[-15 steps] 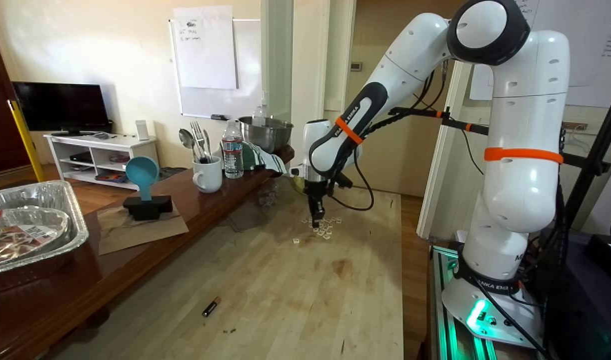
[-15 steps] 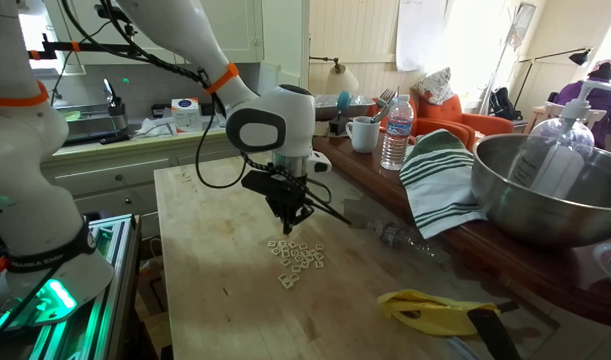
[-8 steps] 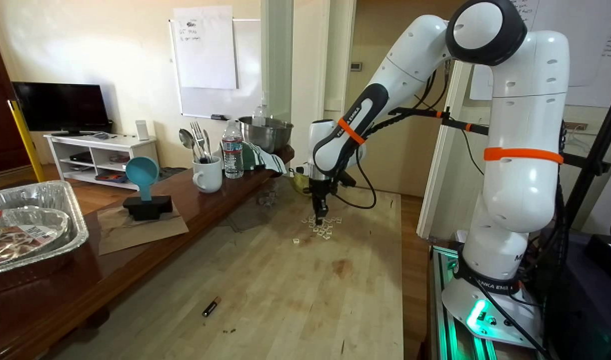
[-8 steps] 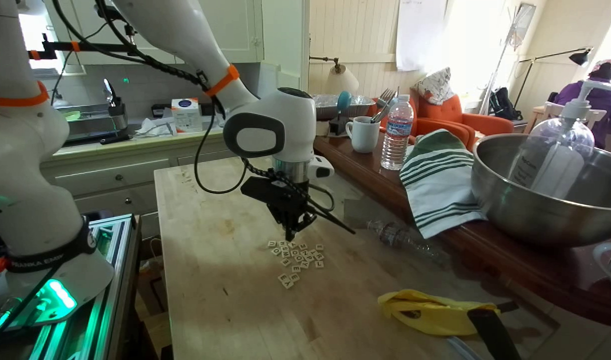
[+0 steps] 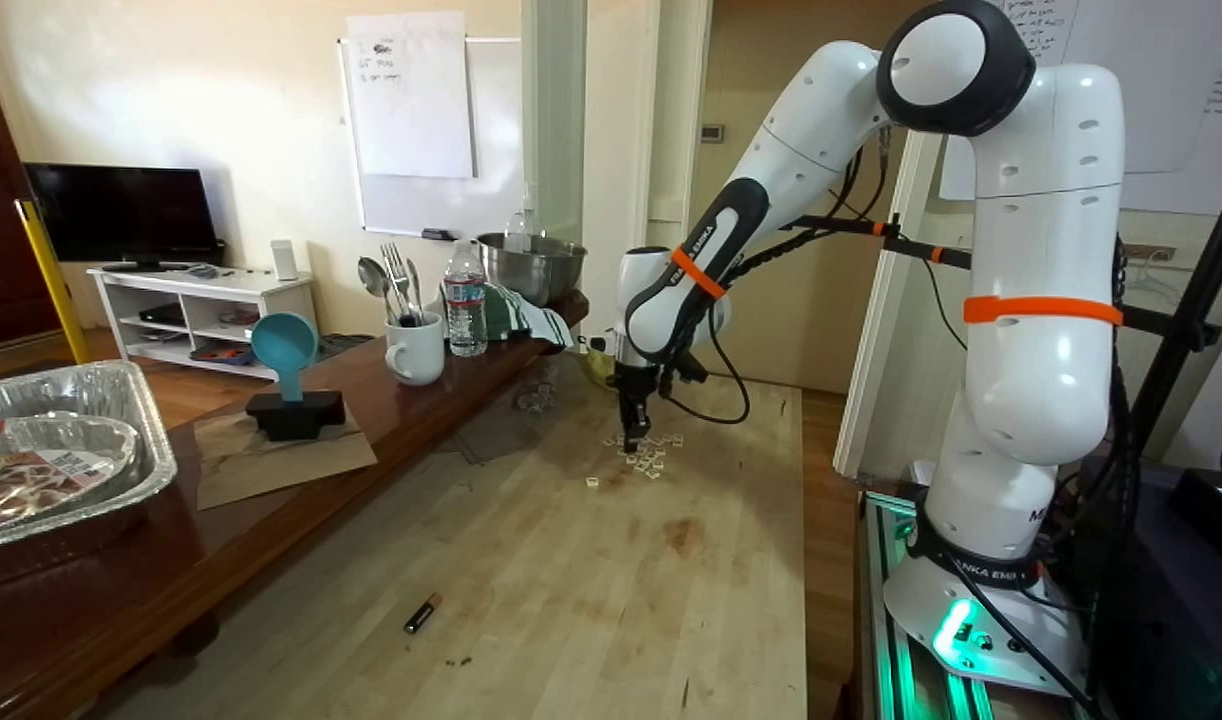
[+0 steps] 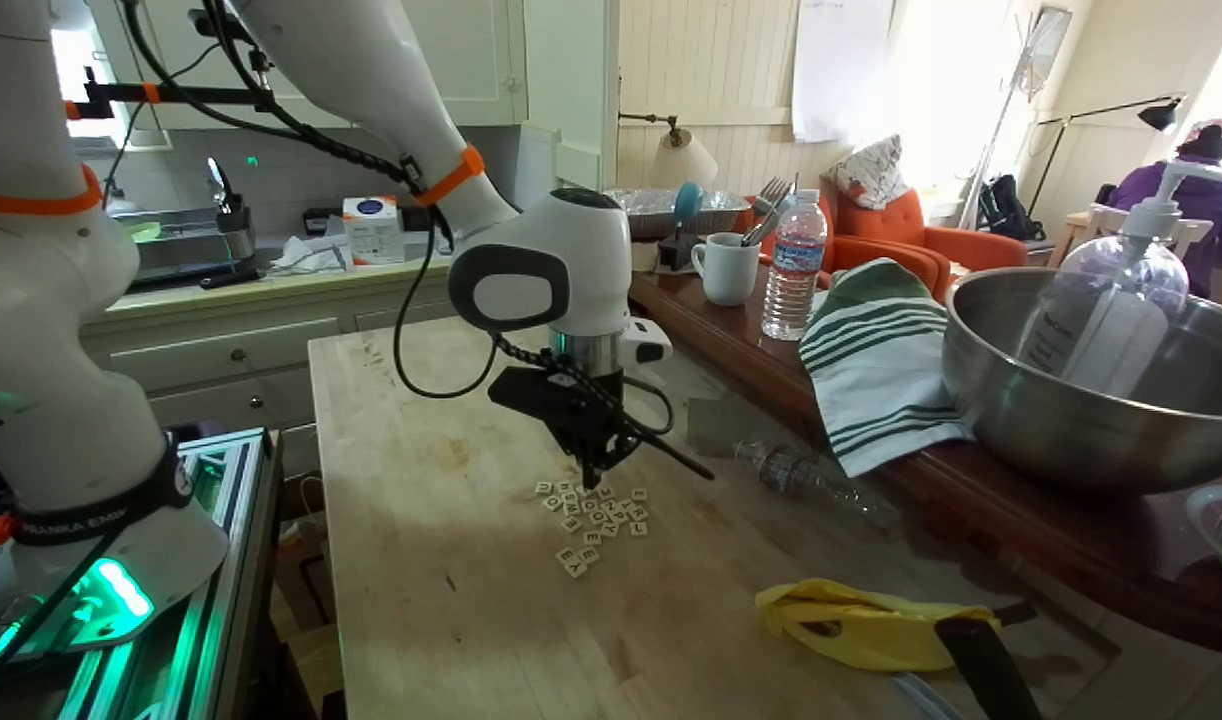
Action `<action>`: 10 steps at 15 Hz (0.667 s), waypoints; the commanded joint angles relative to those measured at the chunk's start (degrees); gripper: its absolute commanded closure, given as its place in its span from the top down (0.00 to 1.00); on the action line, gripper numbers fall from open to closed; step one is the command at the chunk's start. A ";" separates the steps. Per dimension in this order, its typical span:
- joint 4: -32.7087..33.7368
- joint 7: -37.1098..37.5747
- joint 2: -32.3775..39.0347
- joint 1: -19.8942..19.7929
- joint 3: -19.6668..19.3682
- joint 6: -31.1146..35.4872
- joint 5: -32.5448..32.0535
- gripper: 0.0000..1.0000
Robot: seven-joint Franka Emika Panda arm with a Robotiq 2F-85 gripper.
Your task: Move three letter tiles to the left.
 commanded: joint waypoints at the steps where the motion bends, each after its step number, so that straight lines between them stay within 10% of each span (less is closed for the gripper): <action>1: 0.32 -0.43 2.33 -0.72 1.27 2.24 1.68 0.00; 10: 1.22 3.11 3.20 -0.55 3.21 1.01 6.32 0.00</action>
